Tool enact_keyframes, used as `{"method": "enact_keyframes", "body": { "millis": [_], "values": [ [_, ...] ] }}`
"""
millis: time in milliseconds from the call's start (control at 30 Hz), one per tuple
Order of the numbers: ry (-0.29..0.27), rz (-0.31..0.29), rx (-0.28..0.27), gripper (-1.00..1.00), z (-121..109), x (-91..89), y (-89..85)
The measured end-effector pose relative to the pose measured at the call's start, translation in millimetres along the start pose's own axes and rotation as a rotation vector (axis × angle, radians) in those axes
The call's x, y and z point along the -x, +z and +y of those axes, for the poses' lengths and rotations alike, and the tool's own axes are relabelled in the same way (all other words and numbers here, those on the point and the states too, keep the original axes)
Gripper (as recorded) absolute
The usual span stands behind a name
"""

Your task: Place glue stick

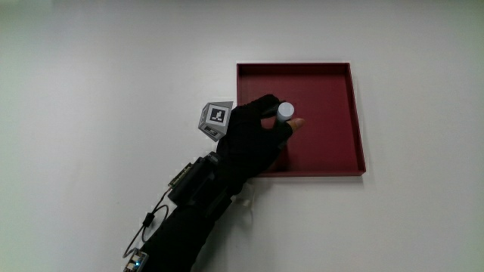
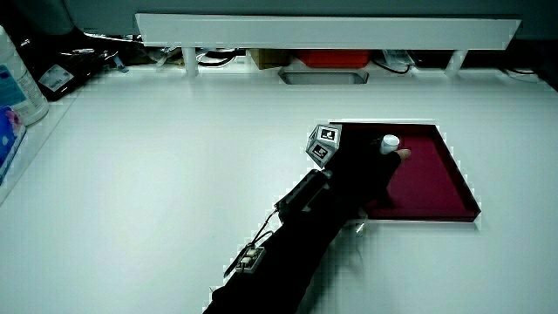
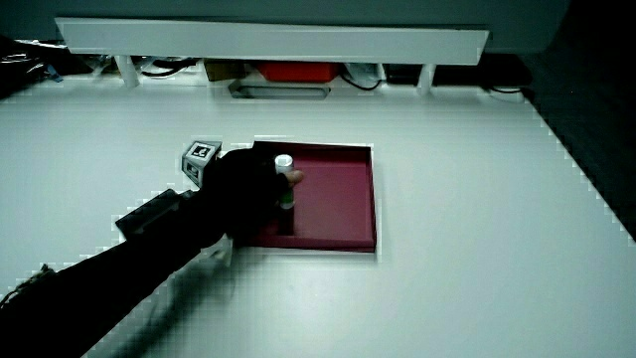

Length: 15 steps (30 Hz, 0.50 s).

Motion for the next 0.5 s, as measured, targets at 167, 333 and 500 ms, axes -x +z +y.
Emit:
{"method": "enact_keyframes", "body": {
  "millis": [167, 333, 500],
  "values": [
    [0.0, -0.004, -0.002, -0.43, -0.9, -0.7, -0.3],
    [-0.003, 0.003, -0.017, -0.57, -3.0, -0.4, -0.9],
    [-0.033, 0.026, -0.039, -0.7, -5.5, -1.5, -1.6]
  ]
}}
